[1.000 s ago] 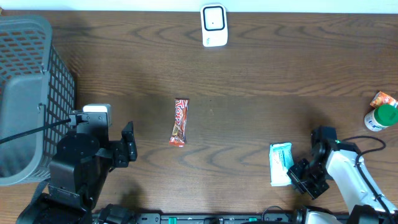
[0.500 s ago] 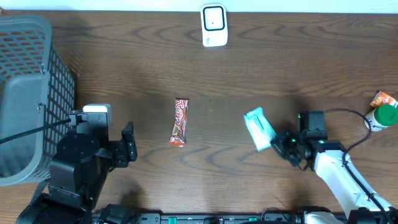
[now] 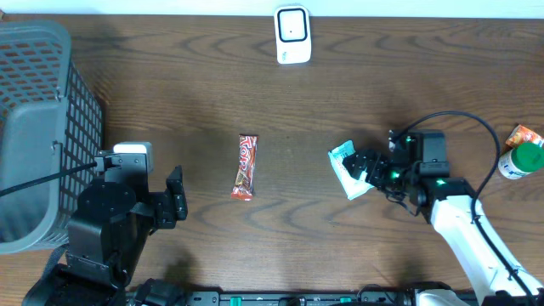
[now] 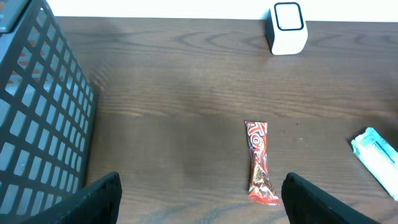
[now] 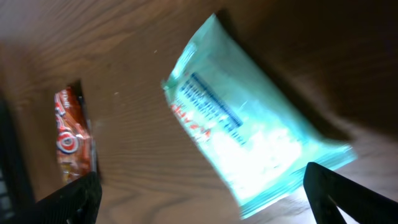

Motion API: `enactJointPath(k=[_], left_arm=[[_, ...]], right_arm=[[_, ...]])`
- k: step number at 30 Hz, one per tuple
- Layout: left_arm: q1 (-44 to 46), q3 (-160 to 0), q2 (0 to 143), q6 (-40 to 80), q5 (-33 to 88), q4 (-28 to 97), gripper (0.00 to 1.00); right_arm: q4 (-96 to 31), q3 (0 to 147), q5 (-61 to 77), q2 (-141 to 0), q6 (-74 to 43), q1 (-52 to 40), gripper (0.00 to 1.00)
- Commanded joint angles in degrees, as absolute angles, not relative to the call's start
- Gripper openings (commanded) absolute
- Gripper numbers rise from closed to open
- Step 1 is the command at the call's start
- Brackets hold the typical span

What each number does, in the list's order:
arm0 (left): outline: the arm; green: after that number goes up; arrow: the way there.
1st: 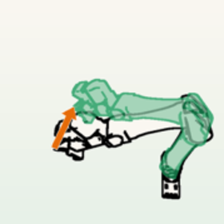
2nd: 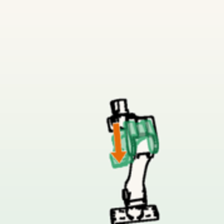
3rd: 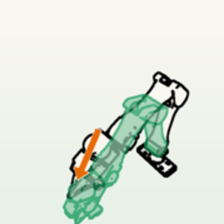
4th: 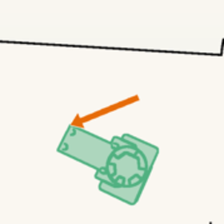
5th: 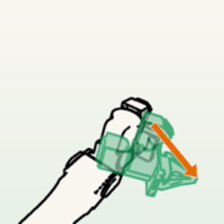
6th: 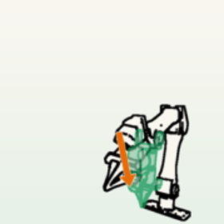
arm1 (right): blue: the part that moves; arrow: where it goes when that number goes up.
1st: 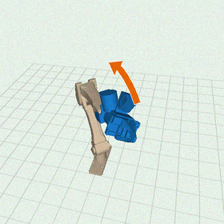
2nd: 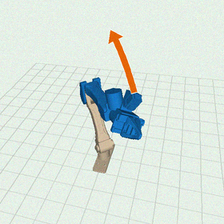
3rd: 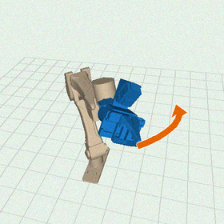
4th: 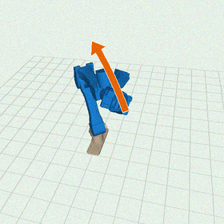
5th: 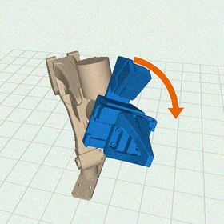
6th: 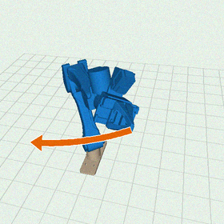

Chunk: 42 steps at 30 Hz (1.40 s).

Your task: Scan the item barcode

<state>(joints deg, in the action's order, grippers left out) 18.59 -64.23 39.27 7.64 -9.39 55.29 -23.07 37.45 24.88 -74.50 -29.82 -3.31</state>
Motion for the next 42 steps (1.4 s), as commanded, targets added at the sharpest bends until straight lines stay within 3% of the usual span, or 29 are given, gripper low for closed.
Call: enactJointPath(k=[1, 12, 21, 23, 25, 26, 32, 36, 39, 42], left_arm=[[18.57, -65.10, 39.22, 7.53, -9.91, 55.29, 0.83], [18.57, -65.10, 39.22, 7.53, -9.91, 55.29, 0.83], [18.57, -65.10, 39.22, 7.53, -9.91, 55.29, 0.83], [18.57, -65.10, 39.22, 7.53, -9.91, 55.29, 0.83], [18.57, -65.10, 39.22, 7.53, -9.91, 55.29, 0.83], [18.57, -65.10, 39.22, 7.53, -9.91, 55.29, 0.83], [18.57, -65.10, 39.22, 7.53, -9.91, 55.29, 0.83], [18.57, -65.10, 39.22, 7.53, -9.91, 55.29, 0.83], [18.57, -65.10, 39.22, 7.53, -9.89, 55.29, 0.83], [18.57, -65.10, 39.22, 7.53, -9.91, 55.29, 0.83]], right_arm=[[-22.41, 38.04, 29.28, -77.52, -18.63, -0.25, 0.99], [-17.74, 38.65, 34.83, -94.61, -11.00, 3.38, 0.99], [-21.08, 38.63, 38.33, -99.53, -5.45, 2.98, 0.77], [-21.47, 38.61, 38.72, -99.53, -5.34, 2.96, 0.58], [-21.04, 38.61, 39.20, -99.50, -4.36, 2.96, 0.15], [-20.78, 38.63, 39.18, -99.50, -4.40, 3.01, 0.01], [-20.80, 40.10, 42.72, -98.21, -4.40, 3.01, 0.01], [-29.15, 45.80, 42.09, -92.55, -4.21, 2.35, 0.01], [-37.56, 51.13, 29.56, -85.32, -7.33, -0.75, 0.01], [-44.03, 54.85, 8.16, -78.48, -13.50, -7.16, 0.01]])
